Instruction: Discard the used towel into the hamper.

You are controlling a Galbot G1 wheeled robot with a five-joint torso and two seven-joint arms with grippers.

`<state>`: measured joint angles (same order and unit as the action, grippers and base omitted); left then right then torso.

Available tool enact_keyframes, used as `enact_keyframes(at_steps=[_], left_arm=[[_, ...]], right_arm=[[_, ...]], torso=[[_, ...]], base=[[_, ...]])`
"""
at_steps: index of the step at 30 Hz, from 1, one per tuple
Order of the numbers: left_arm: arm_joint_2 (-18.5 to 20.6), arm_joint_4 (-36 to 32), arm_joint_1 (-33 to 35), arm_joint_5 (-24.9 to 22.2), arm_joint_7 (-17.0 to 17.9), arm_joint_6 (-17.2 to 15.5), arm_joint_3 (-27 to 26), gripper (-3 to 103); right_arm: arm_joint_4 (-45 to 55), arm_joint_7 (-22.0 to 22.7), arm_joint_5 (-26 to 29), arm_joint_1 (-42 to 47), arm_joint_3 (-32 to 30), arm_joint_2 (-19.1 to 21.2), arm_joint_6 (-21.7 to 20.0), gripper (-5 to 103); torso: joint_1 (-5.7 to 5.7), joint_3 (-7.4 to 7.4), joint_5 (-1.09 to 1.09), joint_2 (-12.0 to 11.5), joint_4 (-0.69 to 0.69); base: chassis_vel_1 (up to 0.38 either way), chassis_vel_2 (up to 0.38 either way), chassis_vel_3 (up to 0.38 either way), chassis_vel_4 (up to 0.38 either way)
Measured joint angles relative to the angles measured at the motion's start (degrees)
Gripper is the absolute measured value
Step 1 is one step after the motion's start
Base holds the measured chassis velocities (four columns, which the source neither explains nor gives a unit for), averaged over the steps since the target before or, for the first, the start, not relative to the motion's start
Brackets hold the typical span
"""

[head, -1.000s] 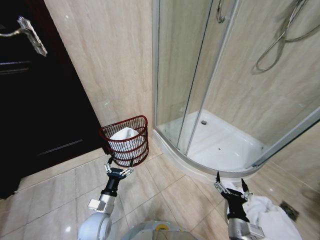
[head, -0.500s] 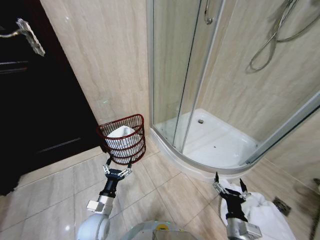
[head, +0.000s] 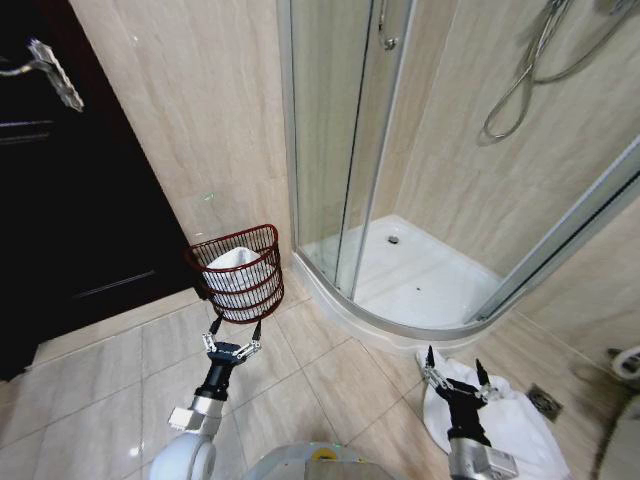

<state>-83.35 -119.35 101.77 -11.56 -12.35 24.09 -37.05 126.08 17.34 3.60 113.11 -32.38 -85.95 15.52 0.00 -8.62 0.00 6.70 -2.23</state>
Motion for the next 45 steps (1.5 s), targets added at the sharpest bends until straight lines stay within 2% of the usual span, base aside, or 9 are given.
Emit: enact_keyframes(at_steps=[19,30,35,38,39,42,43,45], left_arm=[[-0.3,-0.7,0.9,0.5,-0.8,1.0,1.0,100],[-0.7,-0.6,0.7,1.3,-0.7,0.9,1.6,100],[-1.1,-0.4,0.5,1.6,-0.6,0.8,1.9,100],[-1.1,-0.4,0.4,1.6,-0.5,0.7,2.0,100],[-1.1,-0.4,0.4,1.6,-0.5,0.7,2.0,100],[-1.0,-0.4,0.4,1.7,-0.4,0.3,2.0,100],[-1.0,-0.4,0.4,1.7,-0.4,0.3,2.0,100],[-1.0,-0.5,0.3,1.9,-0.3,-0.2,2.0,100]], right_arm=[[-0.4,1.0,0.0,2.6,-0.8,0.1,2.4,100],[-2.9,0.2,2.8,0.6,-2.4,0.2,2.0,100],[-7.1,-1.6,7.9,-3.4,-5.7,0.0,-0.8,100],[-13.0,-3.8,11.6,-9.0,-10.2,0.0,-6.1,100],[-13.0,-3.8,11.6,-9.0,-10.2,0.0,-6.1,100],[-19.4,-5.6,16.3,-14.5,-12.6,2.4,-11.8,100],[-19.4,-5.6,16.3,-14.5,-12.6,2.4,-11.8,100],[-22.8,-6.5,17.9,-17.7,-12.6,4.5,-15.6,100]], torso=[[0.0,-0.04,0.0,0.0,0.0],[-0.01,-0.05,0.02,0.1,0.0],[0.0,-0.05,0.0,0.1,0.01],[0.0,-0.06,0.0,0.1,0.01],[0.0,-0.06,0.0,0.1,0.01],[0.0,-0.06,0.0,0.1,0.01],[0.0,-0.06,0.0,0.1,0.01],[0.0,-0.06,-0.02,0.1,0.0]], base=[[-0.032,-0.113,0.031,0.109],[-0.052,-0.144,0.059,0.142],[-0.042,-0.073,0.042,0.066],[0.0,0.0,0.0,0.0],[0.0,0.0,0.0,0.0],[0.0,0.0,0.0,0.0],[0.0,0.0,0.0,0.0],[0.0,0.0,0.0,0.0]])
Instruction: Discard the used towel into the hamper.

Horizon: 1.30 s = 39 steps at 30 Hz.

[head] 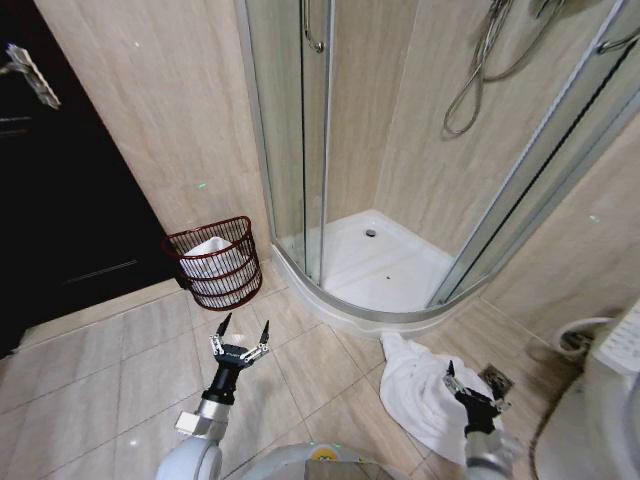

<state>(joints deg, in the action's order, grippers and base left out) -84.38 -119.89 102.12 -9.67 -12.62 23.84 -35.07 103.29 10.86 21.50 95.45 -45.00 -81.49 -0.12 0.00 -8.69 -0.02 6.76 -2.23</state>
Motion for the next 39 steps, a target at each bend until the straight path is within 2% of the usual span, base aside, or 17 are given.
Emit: enact_keyframes(at_steps=[2,3,6,7,9,12,13,14,16,20,27,32,39], left_arm=[[0.0,-0.2,0.0,0.2,0.2,-0.3,0.0,100],[0.0,-0.2,0.0,0.2,0.2,-0.3,0.0,100],[-0.3,-0.4,0.1,0.4,0.6,-0.6,-0.3,100],[-0.3,-0.4,0.1,0.4,0.6,-0.6,-0.3,100],[-0.5,-0.4,0.3,0.4,0.7,-0.7,-0.6,100],[-0.9,-0.4,0.4,0.3,0.7,-0.6,-0.9,100],[-0.9,-0.4,0.4,0.3,0.7,-0.6,-0.9,100],[-1.2,-0.4,0.4,0.1,0.7,-0.6,-1.1,100],[-1.4,-0.4,0.4,-0.2,0.7,-0.5,-1.5,100],[-1.5,-0.2,0.4,-0.7,0.7,-0.1,-2.2,100],[-1.0,0.2,0.6,-2.1,0.4,0.4,-3.6,100],[-0.2,0.5,0.6,-2.9,0.1,0.6,-4.3,100],[0.5,0.9,-0.1,-3.2,0.0,0.3,-3.8,100]], right_arm=[[-1.8,-0.8,0.6,-1.7,0.9,1.6,-3.6,100],[-1.8,-0.8,0.6,-1.7,0.9,1.6,-3.6,100],[-1.9,-0.2,2.1,-1.9,5.0,3.3,-9.7,100],[-1.9,-0.2,2.1,-1.9,5.0,3.3,-9.7,100],[-1.1,2.7,3.1,-1.4,8.3,3.6,-12.9,100],[-1.2,9.8,6.1,-2.6,12.3,4.0,-18.6,100],[-1.2,9.8,6.1,-2.6,12.3,4.0,-18.6,100],[-1.5,12.0,8.3,-4.0,13.0,4.4,-21.4,100],[-2.3,14.0,10.4,-6.1,13.4,4.9,-24.3,100],[-4.0,17.0,12.6,-9.3,13.8,6.0,-27.2,100],[-6.4,17.9,13.9,-10.3,13.8,5.9,-27.7,100],[-9.8,14.3,12.5,-9.4,12.1,5.6,-26.6,100],[-15.8,12.2,10.5,-11.0,10.6,4.6,-24.0,100]], torso=[[0.0,0.0,0.01,0.0,0.0],[0.0,0.0,0.01,0.0,0.0],[0.0,0.0,0.02,0.0,0.0],[0.0,0.0,0.02,0.0,0.0],[0.0,0.0,0.03,0.0,0.01],[0.0,0.0,0.02,0.0,0.02],[0.0,0.0,0.02,0.0,0.02],[0.0,0.0,0.02,0.0,0.01],[0.0,0.0,0.02,0.0,0.0],[0.0,0.0,0.02,0.0,0.0],[0.0,0.0,0.02,0.0,0.0],[0.0,0.0,0.02,0.0,0.01],[0.0,0.0,0.01,0.0,0.0]], base=[[0.0,0.0,0.0,0.0],[0.0,0.0,0.0,0.0],[0.0,0.0,0.0,0.0],[0.0,0.0,0.0,0.0],[0.0,0.0,0.0,0.0],[0.0,0.0,0.0,0.0],[0.0,0.0,0.0,0.0],[0.0,0.0,0.0,0.0],[0.0,0.0,0.0,0.0],[0.0,0.0,0.0,0.0],[0.0,0.0,0.0,0.0],[0.0,0.0,0.0,0.0],[0.0,0.0,0.0,0.0]])
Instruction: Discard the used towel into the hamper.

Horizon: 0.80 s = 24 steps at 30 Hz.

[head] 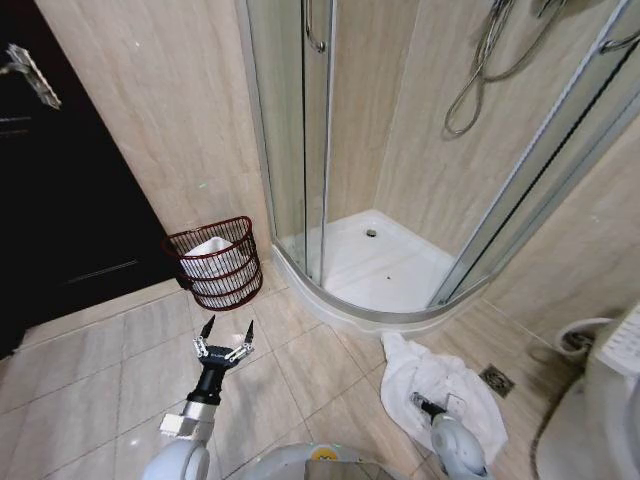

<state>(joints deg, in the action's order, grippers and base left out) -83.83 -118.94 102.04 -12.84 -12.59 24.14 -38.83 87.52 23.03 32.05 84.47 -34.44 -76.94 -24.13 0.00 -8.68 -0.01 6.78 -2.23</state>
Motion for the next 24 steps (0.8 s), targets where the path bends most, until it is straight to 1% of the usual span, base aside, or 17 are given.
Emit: enact_keyframes(at_steps=[4,7,8,10,12,13,15,16,17,18,22,24], left_arm=[[0.4,0.2,-0.7,-0.4,-0.1,-0.7,0.4,100],[0.5,0.3,-1.0,-0.4,-0.1,-0.9,0.7,100],[0.5,0.3,-1.1,-0.4,-0.1,-0.9,0.7,100],[0.6,0.4,-1.2,-0.4,-0.1,-1.0,0.8,100],[0.8,0.5,-1.4,-0.4,-0.1,-1.1,0.9,100],[0.8,0.5,-1.4,-0.4,-0.1,-1.1,0.9,100],[0.8,0.6,-1.6,-0.4,-0.2,-1.1,0.9,100],[0.8,0.7,-1.7,-0.4,-0.2,-1.1,0.9,100],[0.7,0.7,-1.8,-0.4,-0.3,-1.1,1.1,100],[0.7,0.7,-1.8,-0.4,-0.3,-1.1,1.1,100],[0.3,0.6,-2.2,0.4,-0.3,-1.8,2.0,100],[0.2,0.4,-2.3,0.6,-0.3,-2.0,2.3,100]], right_arm=[[-1.7,-2.6,-0.6,-0.6,-0.9,-0.2,0.7,100],[-2.4,-3.8,-1.3,-0.8,-1.2,-0.3,1.0,100],[-2.8,-4.0,-1.6,-1.0,-1.3,-0.3,1.3,101],[-3.3,-4.2,-1.9,-1.3,-1.3,-0.4,1.7,100],[-4.2,-4.2,-2.3,-1.6,-1.5,-0.6,2.5,93],[-4.2,-4.2,-2.3,-1.6,-1.5,-0.6,2.5,93],[-4.6,-5.2,-2.5,-1.6,-1.6,-0.5,3.1,82],[-4.8,-5.8,-2.7,-1.5,-1.7,-0.4,3.3,82],[-5.0,-6.2,-2.9,-1.4,-1.7,-0.3,3.6,77],[-5.0,-6.2,-2.9,-1.4,-1.7,-0.3,3.6,77],[-5.7,-6.8,-3.0,-1.5,-1.9,-0.1,4.2,54],[-5.9,-6.9,-3.0,-1.5,-1.9,0.0,4.3,54]], torso=[[0.0,0.0,0.01,0.0,0.0],[0.0,0.0,0.02,0.0,0.01],[0.0,0.0,0.01,0.0,0.01],[0.0,0.0,0.01,0.0,0.01],[0.0,0.0,0.01,0.0,0.0],[0.0,0.0,0.01,0.0,0.0],[0.0,0.0,0.01,0.0,0.0],[0.0,0.0,0.01,0.0,0.0],[0.0,0.0,0.01,0.0,0.0],[0.0,0.0,0.01,0.0,0.0],[0.0,0.0,0.02,0.0,0.0],[0.0,0.0,0.02,0.0,0.0]], base=[[0.0,0.0,0.0,0.0],[0.0,0.0,0.0,0.0],[0.0,0.0,0.0,0.0],[0.0,0.0,0.0,0.0],[0.0,0.0,0.0,0.0],[0.0,0.0,0.0,0.0],[0.0,0.0,0.0,0.0],[0.0,0.0,0.0,0.0],[0.0,0.0,0.0,0.0],[0.0,0.0,0.0,0.0],[0.0,0.0,0.0,0.0],[0.0,0.0,0.0,0.0]])
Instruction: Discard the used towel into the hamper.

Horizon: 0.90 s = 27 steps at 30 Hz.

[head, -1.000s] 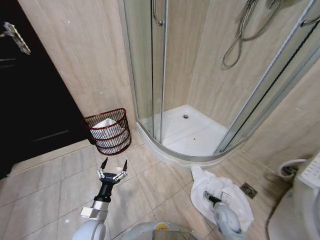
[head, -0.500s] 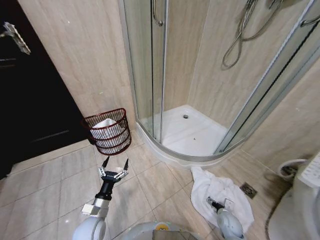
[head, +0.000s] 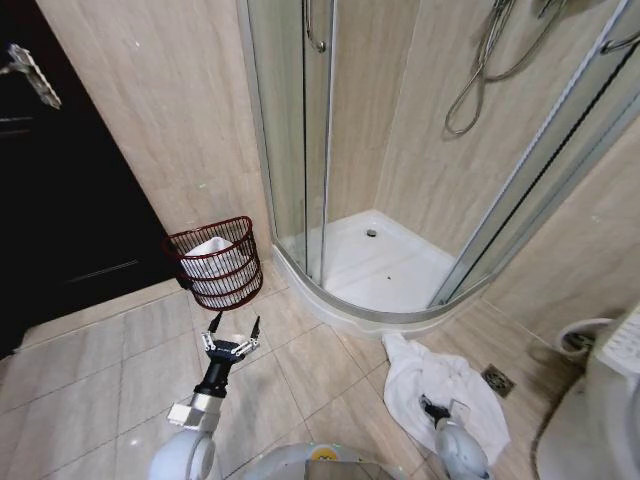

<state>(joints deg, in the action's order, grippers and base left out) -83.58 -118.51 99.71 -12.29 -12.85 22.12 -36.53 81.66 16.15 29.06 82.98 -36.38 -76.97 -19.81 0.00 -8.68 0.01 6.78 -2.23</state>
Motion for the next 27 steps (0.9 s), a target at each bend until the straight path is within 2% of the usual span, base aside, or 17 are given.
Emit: enact_keyframes(at_steps=[3,8,10,12,15,16,17,18,19,20,23,24,26,27], left_arm=[[-0.1,-0.4,-0.2,0.4,0.2,-0.5,0.6,100],[-0.2,-0.6,-0.3,0.6,0.3,-0.8,0.7,100],[-0.3,-0.8,-0.3,0.8,0.3,-0.8,0.7,100],[-0.4,-0.8,-0.2,0.9,0.3,-0.8,0.8,100],[-0.7,-1.1,-0.2,1.1,0.3,-0.8,1.0,100],[-0.7,-1.1,-0.2,1.1,0.3,-0.8,1.0,100],[-0.8,-1.1,-0.2,1.2,0.3,-0.8,1.1,100],[-0.9,-1.2,-0.1,1.4,0.3,-0.8,1.2,100],[-1.1,-1.3,-0.1,1.5,0.3,-0.8,1.3,100],[-1.1,-1.3,-0.1,1.5,0.3,-0.8,1.3,100],[-1.3,-1.5,0.1,2.1,0.4,-0.6,1.8,100],[-1.3,-1.5,0.1,2.1,0.4,-0.6,1.8,100],[-1.4,-1.6,0.2,2.4,0.4,-0.6,2.4,100],[-1.4,-1.6,0.2,2.4,0.4,-0.6,2.4,100]], right_arm=[[-0.4,-0.1,0.1,-0.1,0.0,0.1,0.5,39],[-0.7,-0.5,0.4,-0.1,0.0,0.2,1.1,29],[-1.1,-0.7,0.4,-0.1,0.1,0.2,2.7,22],[-1.4,-0.8,-0.1,0.1,0.2,0.2,4.3,22],[-1.8,-1.9,-4.5,1.1,0.5,-0.1,10.9,19],[-1.8,-1.9,-4.5,1.1,0.5,-0.1,10.9,19],[-1.8,-2.0,-6.1,1.3,0.5,-0.4,13.4,19],[-2.0,-2.0,-8.0,1.5,0.5,-0.7,16.6,19],[-2.3,-1.3,-11.4,1.8,0.5,-1.1,22.1,19],[-2.3,-1.3,-11.4,1.8,0.5,-1.1,22.1,19],[-2.6,1.5,-20.2,3.1,0.2,-1.9,33.4,19],[-2.6,1.5,-20.2,3.1,0.2,-1.9,33.4,19],[-1.4,3.2,-24.3,4.5,-0.5,-2.2,38.0,19],[-1.4,3.2,-24.3,4.5,-0.5,-2.2,38.0,19]], torso=[[0.0,0.0,0.0,0.0,0.0],[0.0,0.0,0.0,0.0,0.0],[0.0,0.0,-0.01,0.0,0.0],[0.0,0.0,-0.02,0.0,0.0],[0.0,-0.01,-0.04,0.0,0.01],[0.0,-0.01,-0.04,0.0,0.01],[0.0,-0.01,-0.04,0.0,0.01],[0.0,-0.01,-0.05,0.0,0.01],[0.0,-0.01,-0.04,0.0,0.0],[0.0,-0.01,-0.04,0.0,0.0],[0.0,-0.01,-0.02,0.0,-0.01],[0.0,-0.01,-0.02,0.0,-0.01],[0.0,-0.01,-0.03,0.0,0.0],[0.0,-0.01,-0.03,0.0,0.0]], base=[[0.0,0.0,0.0,0.0],[0.0,0.0,0.0,0.0],[0.0,0.0,0.0,0.0],[0.0,0.0,0.0,0.0],[0.0,0.0,0.0,0.0],[0.0,0.0,0.0,0.0],[0.0,0.0,0.0,0.0],[0.0,0.0,0.0,0.0],[0.0,0.0,0.0,0.0],[0.0,0.0,0.0,0.0],[0.0,0.0,0.0,0.0],[0.0,0.0,0.0,0.0],[0.0,0.0,0.0,0.0],[0.0,0.0,0.0,0.0]])
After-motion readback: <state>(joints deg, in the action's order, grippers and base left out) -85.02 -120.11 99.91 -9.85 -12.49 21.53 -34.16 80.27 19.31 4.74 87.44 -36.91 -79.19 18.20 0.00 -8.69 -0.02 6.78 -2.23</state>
